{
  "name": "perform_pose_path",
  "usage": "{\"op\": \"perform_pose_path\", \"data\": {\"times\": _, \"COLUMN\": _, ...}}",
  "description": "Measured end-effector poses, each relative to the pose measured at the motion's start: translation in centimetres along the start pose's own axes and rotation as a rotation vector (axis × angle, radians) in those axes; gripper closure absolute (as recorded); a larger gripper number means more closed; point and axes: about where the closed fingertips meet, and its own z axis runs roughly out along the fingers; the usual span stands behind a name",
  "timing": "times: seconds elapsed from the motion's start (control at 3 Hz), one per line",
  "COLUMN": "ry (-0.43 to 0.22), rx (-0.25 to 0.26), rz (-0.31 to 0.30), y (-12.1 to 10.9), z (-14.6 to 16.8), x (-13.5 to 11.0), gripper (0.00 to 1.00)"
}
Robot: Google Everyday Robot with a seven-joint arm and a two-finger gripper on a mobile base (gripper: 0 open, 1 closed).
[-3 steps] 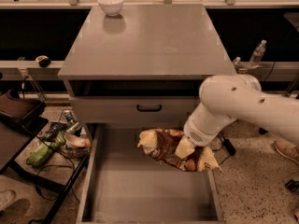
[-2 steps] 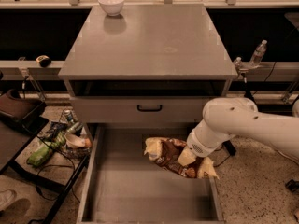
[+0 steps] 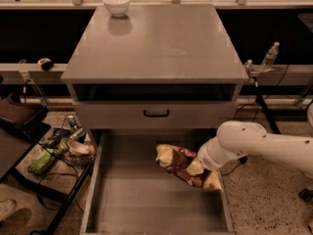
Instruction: Place brown chip bag into middle drawer
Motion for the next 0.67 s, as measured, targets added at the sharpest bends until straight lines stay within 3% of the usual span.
{"op": "perform_pose_path", "data": {"times": 0.67, "ry": 0.0, "rx": -0.003, "rz": 0.0, "y": 0.02, "z": 0.34, "x": 0.15, "gripper": 0.57}}
